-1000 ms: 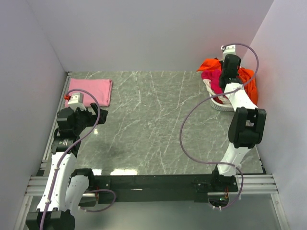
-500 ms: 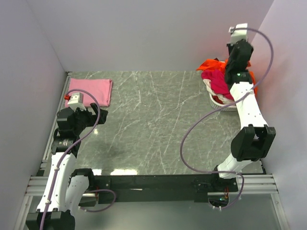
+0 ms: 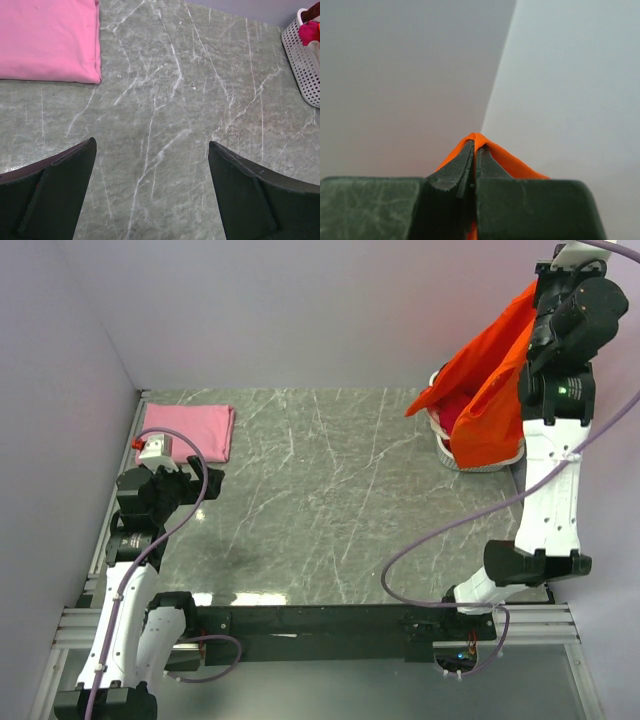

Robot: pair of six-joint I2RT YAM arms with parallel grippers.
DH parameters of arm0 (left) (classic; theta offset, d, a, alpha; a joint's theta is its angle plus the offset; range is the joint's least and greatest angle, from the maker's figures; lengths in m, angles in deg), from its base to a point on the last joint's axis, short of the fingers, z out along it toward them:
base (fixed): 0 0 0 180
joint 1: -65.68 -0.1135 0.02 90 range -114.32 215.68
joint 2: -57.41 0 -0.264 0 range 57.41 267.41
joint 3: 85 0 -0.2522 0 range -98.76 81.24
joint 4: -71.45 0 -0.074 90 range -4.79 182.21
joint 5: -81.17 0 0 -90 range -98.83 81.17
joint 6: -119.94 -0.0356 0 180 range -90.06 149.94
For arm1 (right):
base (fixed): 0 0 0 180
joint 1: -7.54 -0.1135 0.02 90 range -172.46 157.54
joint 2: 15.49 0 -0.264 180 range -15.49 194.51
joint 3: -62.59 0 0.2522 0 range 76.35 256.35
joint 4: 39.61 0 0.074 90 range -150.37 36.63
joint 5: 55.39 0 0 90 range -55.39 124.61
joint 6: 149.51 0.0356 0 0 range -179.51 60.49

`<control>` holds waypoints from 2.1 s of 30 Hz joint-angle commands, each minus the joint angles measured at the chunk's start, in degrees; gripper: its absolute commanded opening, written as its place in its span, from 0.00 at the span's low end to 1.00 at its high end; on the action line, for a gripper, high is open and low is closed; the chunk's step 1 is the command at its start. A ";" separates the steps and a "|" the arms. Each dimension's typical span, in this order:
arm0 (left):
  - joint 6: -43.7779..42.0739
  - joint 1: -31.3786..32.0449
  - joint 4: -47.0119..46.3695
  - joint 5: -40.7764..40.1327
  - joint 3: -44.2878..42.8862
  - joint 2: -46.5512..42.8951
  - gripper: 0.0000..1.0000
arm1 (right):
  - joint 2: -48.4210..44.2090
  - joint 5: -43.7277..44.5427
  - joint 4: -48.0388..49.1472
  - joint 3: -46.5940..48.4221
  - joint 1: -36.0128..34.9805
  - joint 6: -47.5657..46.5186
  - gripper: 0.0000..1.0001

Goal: Fold and stack the t-shirts
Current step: Move the tshirt to the center of the board

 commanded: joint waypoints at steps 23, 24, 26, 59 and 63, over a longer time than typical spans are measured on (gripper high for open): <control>-0.75 -0.22 -3.41 3.27 -0.86 -2.29 0.99 | -15.37 -36.30 -14.14 -5.47 -16.76 19.33 0.00; -0.75 -0.22 -3.41 3.27 -0.78 -2.20 0.99 | -15.90 -37.36 -13.97 -6.36 -17.55 20.37 0.00; -0.75 -0.22 -3.41 3.53 -0.86 -2.20 1.00 | -16.08 -40.17 -14.05 -8.30 -18.78 20.91 0.00; 0.21 0.12 -6.83 15.46 0.54 -1.24 0.99 | -1.68 -38.77 -19.84 -39.48 -22.30 9.34 0.63; 1.36 1.44 -8.94 21.26 0.63 2.62 1.00 | -2.98 -41.67 -20.47 -46.51 -20.28 5.89 0.70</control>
